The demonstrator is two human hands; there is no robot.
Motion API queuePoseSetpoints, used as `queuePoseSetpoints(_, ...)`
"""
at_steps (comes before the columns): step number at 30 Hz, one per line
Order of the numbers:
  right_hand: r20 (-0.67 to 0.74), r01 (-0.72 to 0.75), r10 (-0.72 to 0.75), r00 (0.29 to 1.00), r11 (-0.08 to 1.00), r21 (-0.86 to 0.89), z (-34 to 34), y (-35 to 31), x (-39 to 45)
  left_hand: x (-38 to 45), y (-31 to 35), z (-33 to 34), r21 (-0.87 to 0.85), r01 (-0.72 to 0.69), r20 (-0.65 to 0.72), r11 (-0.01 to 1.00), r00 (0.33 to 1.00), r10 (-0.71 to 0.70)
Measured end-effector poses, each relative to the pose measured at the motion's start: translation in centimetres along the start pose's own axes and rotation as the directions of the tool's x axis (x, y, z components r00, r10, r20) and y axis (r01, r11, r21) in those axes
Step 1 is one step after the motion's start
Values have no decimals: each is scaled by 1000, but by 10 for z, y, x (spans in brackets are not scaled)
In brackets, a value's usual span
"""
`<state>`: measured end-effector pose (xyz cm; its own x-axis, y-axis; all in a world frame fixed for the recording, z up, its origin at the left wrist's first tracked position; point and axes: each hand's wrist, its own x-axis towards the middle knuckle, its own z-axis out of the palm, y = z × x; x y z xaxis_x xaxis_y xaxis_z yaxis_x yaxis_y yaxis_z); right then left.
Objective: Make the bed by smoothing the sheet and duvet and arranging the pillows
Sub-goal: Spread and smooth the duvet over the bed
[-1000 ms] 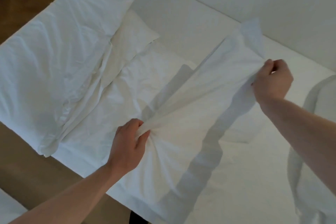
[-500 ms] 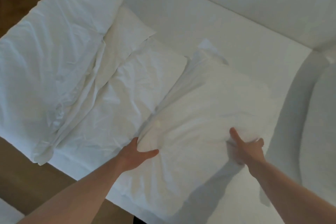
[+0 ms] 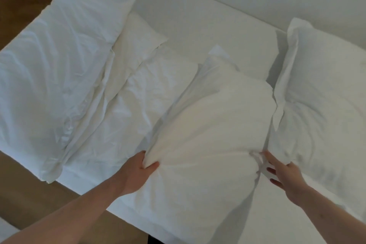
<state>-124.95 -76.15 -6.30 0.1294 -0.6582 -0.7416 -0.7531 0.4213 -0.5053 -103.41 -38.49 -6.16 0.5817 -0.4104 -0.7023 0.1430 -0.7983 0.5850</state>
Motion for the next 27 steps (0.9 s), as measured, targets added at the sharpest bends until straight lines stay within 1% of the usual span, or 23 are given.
queuePoseSetpoints(1, 17, -17, 17, 1000, 999, 47, -3, -4, -5, -6, 9, 1, -26, -34, -48, 999, 998, 32)
queuePoseSetpoints(2, -9, -67, 68, 998, 992, 110, -3, -8, -5, -15, 20, 1, -68, -89, -124, 994, 989, 80)
queuePoseSetpoints(4, -93, -102, 127, 988, 967, 235, -4, -17, -7, -32, 39, 2, -115, -247, -304, 962, 931, 203)
queuePoseSetpoints(5, -120, -98, 130, 984, 964, 246, -4, -22, -7, -41, 47, -1, -128, -309, -394, 942, 888, 237)
queuePoseSetpoints(6, -120, -102, 131, 984, 968, 228, -2, -25, -7, -48, 53, -8, -137, -336, -467, 932, 851, 238)
queuePoseSetpoints(8, -57, -139, 151, 987, 975, 176, 8, -20, -7, -53, 53, -23, -134, -296, -548, 946, 817, 178)
queuePoseSetpoints(9, -8, -163, 167, 986, 972, 170, 15, -15, -12, -49, 43, -31, -121, -229, -540, 966, 832, 129)
queuePoseSetpoints(10, 63, -196, 188, 980, 968, 155, 24, -8, -16, -44, 31, -37, -142, -132, -480, 981, 876, 48)
queuePoseSetpoints(11, 127, -227, 212, 969, 967, 119, 37, -2, -23, -39, 17, -42, -136, 8, -377, 991, 924, -59)
queuePoseSetpoints(12, 174, -247, 233, 957, 966, 70, 51, 3, -30, -34, 0, -44, -46, 145, -259, 988, 954, -151)
queuePoseSetpoints(13, 195, -242, 230, 953, 970, 37, 65, 6, -36, -32, -19, -44, 131, 239, -160, 962, 963, -218)
queuePoseSetpoints(14, 193, -212, 203, 960, 977, 26, 75, 8, -40, -28, -36, -41, 298, 303, -125, 905, 953, -278)
queuePoseSetpoints(15, 141, -173, 168, 976, 985, 25, 85, 11, -40, -25, -49, -36, 418, 321, -136, 850, 947, -291)
queuePoseSetpoints(16, 85, -143, 140, 986, 990, 21, 93, 12, -39, -23, -58, -32, 459, 321, -167, 828, 947, -275)
queuePoseSetpoints(19, -38, -37, 37, 999, 999, 14, 103, 8, -36, -22, -49, -23, 329, 298, -258, 896, 941, -218)
queuePoseSetpoints(21, -129, 44, -51, 990, 997, -60, 108, 5, -40, -12, -35, -22, 270, 234, -262, 934, 951, -162)
queuePoseSetpoints(23, -229, 183, -208, 951, 975, -125, 105, 2, -49, 3, -17, -21, 221, 159, -260, 962, 961, -99)
queuePoseSetpoints(24, -247, 290, -323, 913, 943, -162, 102, 1, -52, 12, -6, -22, 195, 127, -268, 973, 961, -72)
queuePoseSetpoints(26, -226, 476, -539, 812, 834, -277, 94, -10, -53, 34, 18, -26, 178, 75, -278, 981, 960, -23)
queuePoseSetpoints(27, -196, 533, -609, 769, 779, -329, 88, -20, -47, 46, 31, -27, 177, 59, -270, 983, 963, -9)
